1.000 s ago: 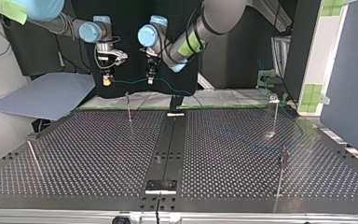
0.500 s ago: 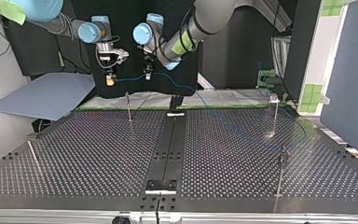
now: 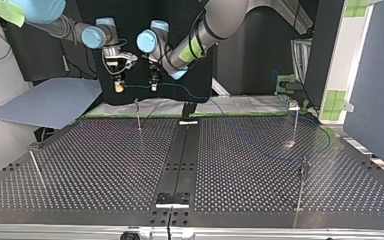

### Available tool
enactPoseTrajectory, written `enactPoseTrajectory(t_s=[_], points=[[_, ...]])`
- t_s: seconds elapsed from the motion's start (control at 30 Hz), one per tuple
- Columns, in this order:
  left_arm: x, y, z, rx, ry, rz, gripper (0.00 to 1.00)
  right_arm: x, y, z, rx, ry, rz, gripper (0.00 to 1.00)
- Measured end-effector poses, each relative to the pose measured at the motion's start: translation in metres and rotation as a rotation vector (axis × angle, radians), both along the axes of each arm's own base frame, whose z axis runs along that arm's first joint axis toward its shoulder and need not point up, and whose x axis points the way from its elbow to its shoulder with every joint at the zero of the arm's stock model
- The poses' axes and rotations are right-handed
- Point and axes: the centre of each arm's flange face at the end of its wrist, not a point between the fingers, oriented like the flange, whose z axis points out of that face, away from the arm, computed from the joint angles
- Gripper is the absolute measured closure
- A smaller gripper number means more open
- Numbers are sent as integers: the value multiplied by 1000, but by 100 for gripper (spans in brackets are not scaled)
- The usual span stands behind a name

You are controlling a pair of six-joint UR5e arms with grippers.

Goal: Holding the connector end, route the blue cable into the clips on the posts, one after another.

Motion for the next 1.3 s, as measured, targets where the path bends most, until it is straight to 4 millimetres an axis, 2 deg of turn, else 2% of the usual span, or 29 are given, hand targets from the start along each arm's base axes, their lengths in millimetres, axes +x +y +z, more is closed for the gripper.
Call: enactPoseTrajectory(t_s=[0.3, 0.53, 0.87, 1.03, 1.2, 1.3], points=[[7, -4, -27, 1, 15, -13, 100, -29, -18, 0, 21, -4, -24, 100], [12, -7, -30, -12, 15, -24, 100, -55, -30, 0, 22, -41, -16, 100], [19, -7, -27, -28, 11, -29, 100, -50, -44, -20, 36, -50, 45, 100], [23, -12, -26, -41, 3, -34, 100, -53, -52, -21, 38, -58, 36, 100], [25, -17, -39, -26, 15, -31, 100, -58, -64, -18, 30, -70, 9, 100], [28, -24, -38, -41, 2, -28, 100, -56, -71, -15, 27, -65, 16, 100]])
